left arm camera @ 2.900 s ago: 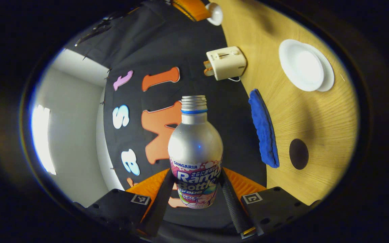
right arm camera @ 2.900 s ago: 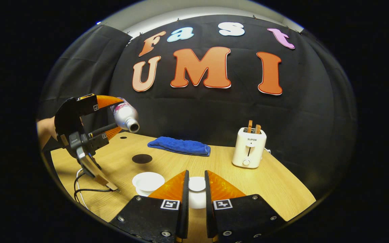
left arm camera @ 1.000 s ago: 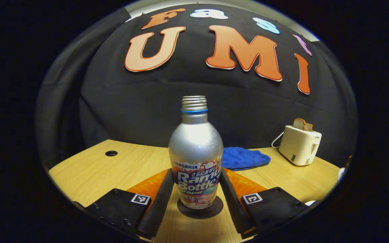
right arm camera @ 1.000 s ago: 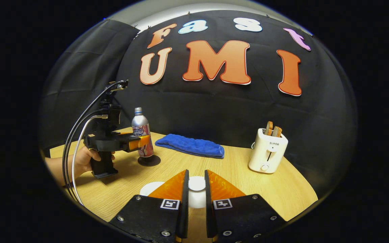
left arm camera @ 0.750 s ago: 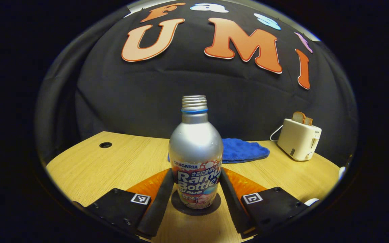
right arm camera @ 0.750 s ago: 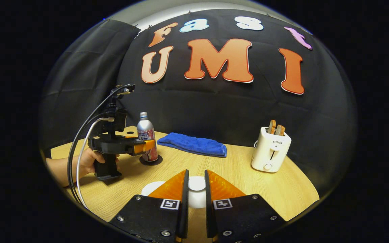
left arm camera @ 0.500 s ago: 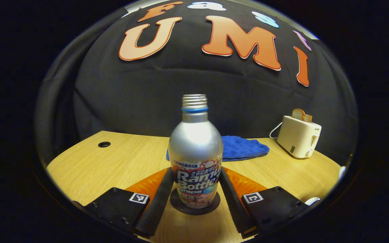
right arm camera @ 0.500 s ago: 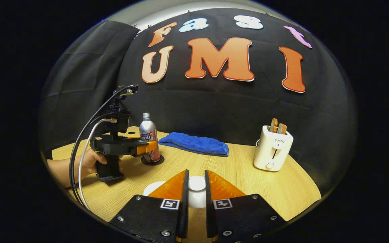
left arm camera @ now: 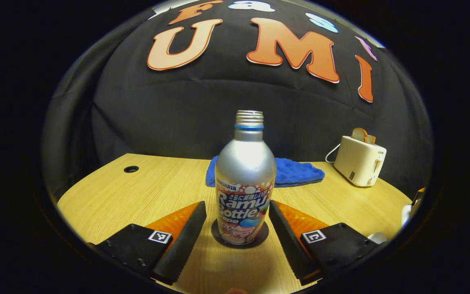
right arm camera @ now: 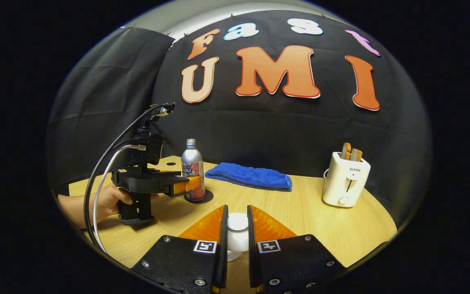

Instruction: Open the teacup lid with one hand, grasp the water bottle and pour water into the teacup with the other hand; after pouring, place the water bottle on the coaster and then close the teacup lid.

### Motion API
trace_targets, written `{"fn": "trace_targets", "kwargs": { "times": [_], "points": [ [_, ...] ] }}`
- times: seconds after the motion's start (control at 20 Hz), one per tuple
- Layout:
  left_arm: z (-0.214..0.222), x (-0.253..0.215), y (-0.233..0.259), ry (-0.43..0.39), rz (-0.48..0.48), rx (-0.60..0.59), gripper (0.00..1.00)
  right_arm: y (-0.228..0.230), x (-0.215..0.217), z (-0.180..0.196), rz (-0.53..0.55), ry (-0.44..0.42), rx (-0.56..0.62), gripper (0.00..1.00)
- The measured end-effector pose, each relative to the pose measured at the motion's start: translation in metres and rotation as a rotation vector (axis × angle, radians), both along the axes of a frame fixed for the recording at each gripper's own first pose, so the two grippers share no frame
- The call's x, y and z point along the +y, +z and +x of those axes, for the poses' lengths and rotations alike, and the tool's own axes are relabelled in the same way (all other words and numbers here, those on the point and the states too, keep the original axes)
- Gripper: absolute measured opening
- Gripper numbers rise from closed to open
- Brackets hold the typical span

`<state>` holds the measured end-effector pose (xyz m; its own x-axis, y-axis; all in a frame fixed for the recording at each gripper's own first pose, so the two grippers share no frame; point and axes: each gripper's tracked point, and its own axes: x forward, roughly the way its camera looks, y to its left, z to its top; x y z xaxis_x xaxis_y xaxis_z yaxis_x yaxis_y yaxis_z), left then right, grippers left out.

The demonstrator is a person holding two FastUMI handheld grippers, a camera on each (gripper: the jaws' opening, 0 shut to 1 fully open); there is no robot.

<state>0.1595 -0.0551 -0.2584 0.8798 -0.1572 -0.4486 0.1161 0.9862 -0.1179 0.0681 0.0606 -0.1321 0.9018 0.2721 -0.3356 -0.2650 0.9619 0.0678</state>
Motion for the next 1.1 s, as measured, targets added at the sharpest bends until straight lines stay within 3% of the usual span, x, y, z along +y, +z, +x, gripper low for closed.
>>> {"fn": "trace_targets", "kwargs": {
  "times": [0.1, 0.6, 1.1],
  "points": [
    [-0.003, 0.005, 0.008, -0.004, 0.034, -0.022, 1.0, -0.007, 0.006, -0.001, 0.0, 0.008, 0.012, 0.22],
    [-0.047, 0.014, 0.041, 0.002, 0.01, -0.08, 1.0, -0.029, 0.026, -0.005, 0.0, 0.035, 0.038, 0.22],
    [-0.071, 0.01, 0.086, 0.007, 0.05, -0.178, 1.0, -0.044, 0.029, -0.003, -0.034, 0.037, 0.04, 0.22]
  ]
}}
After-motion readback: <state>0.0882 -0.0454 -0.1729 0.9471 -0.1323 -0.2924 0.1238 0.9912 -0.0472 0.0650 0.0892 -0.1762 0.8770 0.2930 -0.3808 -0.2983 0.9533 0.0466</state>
